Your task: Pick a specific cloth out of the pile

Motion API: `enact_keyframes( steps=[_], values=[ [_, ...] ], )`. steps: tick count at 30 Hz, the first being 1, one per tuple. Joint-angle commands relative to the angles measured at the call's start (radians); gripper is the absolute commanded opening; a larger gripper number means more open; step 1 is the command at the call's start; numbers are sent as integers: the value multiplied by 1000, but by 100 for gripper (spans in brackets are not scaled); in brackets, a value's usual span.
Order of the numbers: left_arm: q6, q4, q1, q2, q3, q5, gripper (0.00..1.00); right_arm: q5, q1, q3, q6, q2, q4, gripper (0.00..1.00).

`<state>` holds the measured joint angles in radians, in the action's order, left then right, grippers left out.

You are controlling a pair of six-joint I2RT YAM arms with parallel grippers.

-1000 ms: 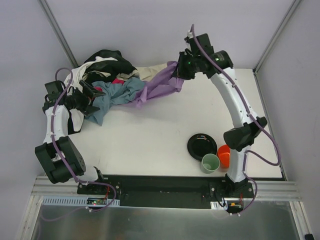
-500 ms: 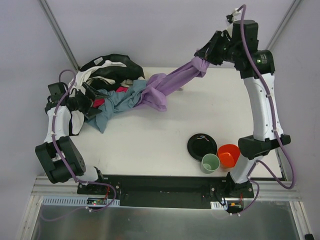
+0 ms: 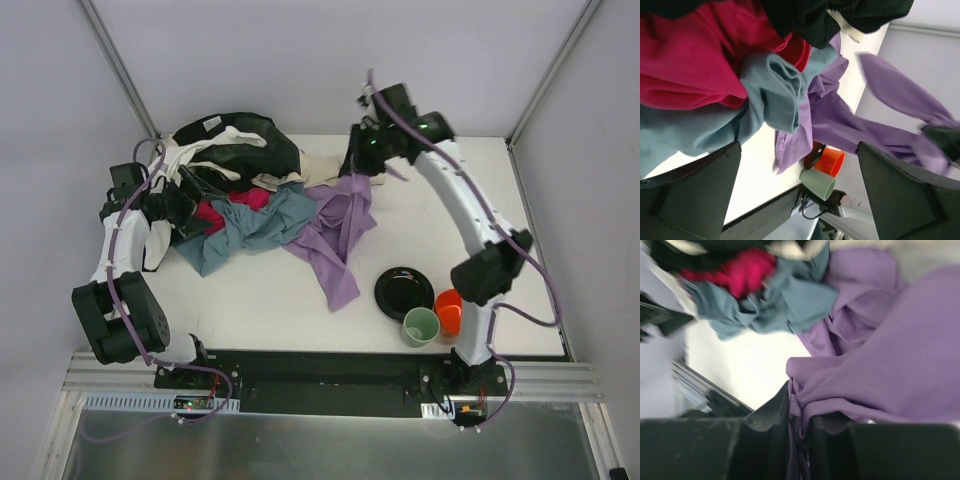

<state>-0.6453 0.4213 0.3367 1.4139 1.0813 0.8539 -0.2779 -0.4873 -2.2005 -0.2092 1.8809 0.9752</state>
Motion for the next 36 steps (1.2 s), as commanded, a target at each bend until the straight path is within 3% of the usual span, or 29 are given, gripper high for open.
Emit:
enact_keyframes(
  steps=[1,4,7,10,16,20,24,27,28,30,31,32,33,36],
  values=[
    [30,2,-60,34,64,-3,99,25,-105,2,109,159,123,28],
    [42,10,-123,62,100,-10,99,48,-125,-24,113,253,172,52],
    [76,45,-198,94,146,-47,99,110,-134,-19,117,302,191,86],
    [116,82,-286,149,207,-90,99,158,-134,-19,122,340,204,99],
    [182,154,-473,336,360,-270,99,212,-131,-12,111,402,234,96],
    [223,203,-539,485,475,-473,99,207,-122,8,102,412,243,96],
    [259,252,-565,615,586,-582,94,191,-116,35,91,377,223,96],
    [268,260,-570,664,618,-599,79,180,-105,41,79,354,215,96],
    [271,260,-570,672,621,-601,70,177,-102,44,77,347,212,96],
    [279,261,-568,666,624,-610,29,168,-91,48,68,330,200,96],
    [282,260,-568,654,623,-619,14,164,-82,57,61,317,189,96],
    [286,260,-568,639,623,-633,5,157,-77,67,59,307,178,96],
    [291,260,-565,619,621,-644,0,154,-67,73,56,299,163,96],
    [300,260,-544,542,603,-670,0,152,-39,71,51,287,135,96]
  ],
)
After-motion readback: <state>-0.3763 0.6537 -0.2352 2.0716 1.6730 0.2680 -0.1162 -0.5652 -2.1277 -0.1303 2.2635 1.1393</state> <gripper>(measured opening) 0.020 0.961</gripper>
